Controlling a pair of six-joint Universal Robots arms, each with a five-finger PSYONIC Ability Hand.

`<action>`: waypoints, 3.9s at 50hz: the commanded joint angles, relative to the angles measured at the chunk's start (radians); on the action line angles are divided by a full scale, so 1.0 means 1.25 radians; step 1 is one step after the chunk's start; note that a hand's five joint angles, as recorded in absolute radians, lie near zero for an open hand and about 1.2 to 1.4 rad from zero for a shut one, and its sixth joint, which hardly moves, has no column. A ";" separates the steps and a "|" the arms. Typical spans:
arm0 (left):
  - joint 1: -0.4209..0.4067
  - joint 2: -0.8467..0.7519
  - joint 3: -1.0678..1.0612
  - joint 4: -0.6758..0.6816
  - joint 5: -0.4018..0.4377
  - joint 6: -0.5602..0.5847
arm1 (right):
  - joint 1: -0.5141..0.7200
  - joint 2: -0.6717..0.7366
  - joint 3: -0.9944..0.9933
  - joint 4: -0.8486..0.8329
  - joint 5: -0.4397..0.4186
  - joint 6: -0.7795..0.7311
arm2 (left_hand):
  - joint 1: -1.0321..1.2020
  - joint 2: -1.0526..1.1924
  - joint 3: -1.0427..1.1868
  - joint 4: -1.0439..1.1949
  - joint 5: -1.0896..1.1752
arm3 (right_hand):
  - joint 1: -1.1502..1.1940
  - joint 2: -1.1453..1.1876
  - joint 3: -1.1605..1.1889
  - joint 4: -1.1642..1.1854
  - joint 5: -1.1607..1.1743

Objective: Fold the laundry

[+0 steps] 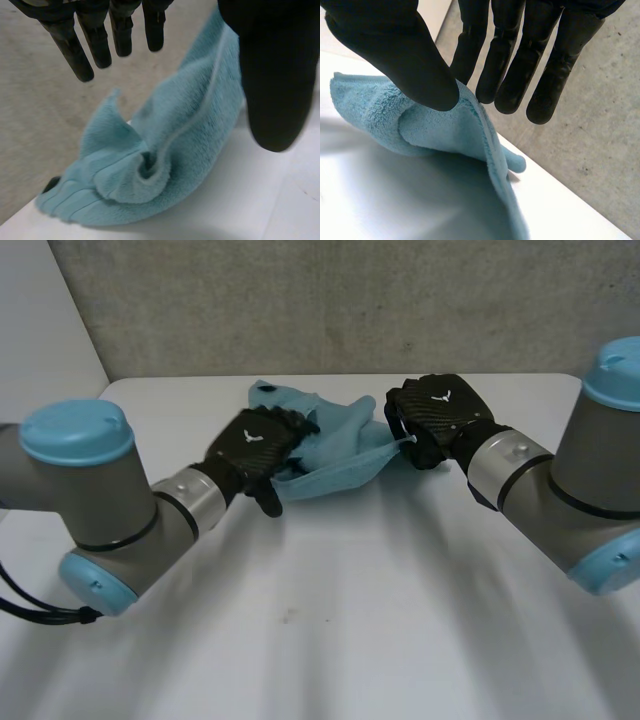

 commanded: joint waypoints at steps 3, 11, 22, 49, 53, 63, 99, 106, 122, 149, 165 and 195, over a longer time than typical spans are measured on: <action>-0.002 -0.105 0.011 0.038 0.093 0.097 | -0.010 -0.111 0.098 0.003 -0.032 -0.001 | 0.225 0.222 0.220 0.224 0.216 | 0.330 0.171 0.171 0.164 0.189; -0.002 -0.156 0.043 0.040 0.082 0.128 | -0.013 -0.129 0.135 -0.001 -0.036 -0.002 | 0.763 0.760 0.758 0.762 0.754 | 0.330 0.171 0.171 0.164 0.189; -0.002 -0.149 0.099 0.224 -0.054 0.125 | -0.009 0.044 -0.004 -0.006 -0.015 -0.001 | 0.922 0.919 0.917 0.921 0.913 | 0.330 0.171 0.171 0.164 0.189; -0.049 0.219 -0.016 0.172 -0.322 -0.017 | 0.005 -0.050 -0.125 -0.207 0.117 0.101 | 0.922 0.919 0.917 0.921 0.913 | 0.330 0.171 0.171 0.164 0.189; -0.089 0.214 -0.086 0.074 -0.373 -0.021 | 0.002 -0.058 -0.039 -0.112 0.083 0.095 | 0.922 0.919 0.917 0.921 0.913 | 0.330 0.171 0.171 0.164 0.189; -0.179 0.191 -0.237 -0.030 -0.442 -0.016 | -0.013 -0.019 0.061 0.043 0.066 0.036 | 0.922 0.919 0.917 0.921 0.913 | -0.256 -0.415 -0.415 -0.422 -0.397; -0.238 0.385 -0.134 -0.110 -0.443 0.055 | -0.072 0.080 0.140 -0.058 -0.081 0.322 | 0.922 0.919 0.917 0.921 0.913 | -0.517 -0.676 -0.676 -0.683 -0.658; -0.232 0.396 -0.138 -0.110 -0.444 0.055 | -0.047 0.186 0.097 -0.083 -0.063 0.337 | 0.922 0.919 0.917 0.921 0.913 | -0.066 -0.225 -0.225 -0.232 -0.207; -0.133 0.395 -0.147 -0.110 -0.442 0.054 | -0.109 -0.059 0.144 -0.069 -0.022 0.297 | 0.922 0.919 0.917 0.921 0.913 | 0.330 0.171 0.171 0.164 0.189; -0.090 0.050 -0.080 -0.101 -0.431 0.063 | -0.048 0.046 0.018 0.220 0.046 -0.138 | 0.922 0.919 0.917 0.921 0.913 | 0.330 0.171 0.171 0.164 0.189; -0.021 0.060 0.330 0.148 -0.377 0.063 | -0.026 0.171 -0.480 -0.042 0.196 -0.063 | 0.922 0.919 0.917 0.921 0.913 | 0.330 0.171 0.171 0.164 0.189; -0.097 0.262 -0.371 0.154 -0.446 0.047 | -0.036 -0.094 0.265 -0.077 0.061 -0.012 | 0.922 0.919 0.917 0.921 0.913 | 0.330 0.171 0.171 0.164 0.189</action>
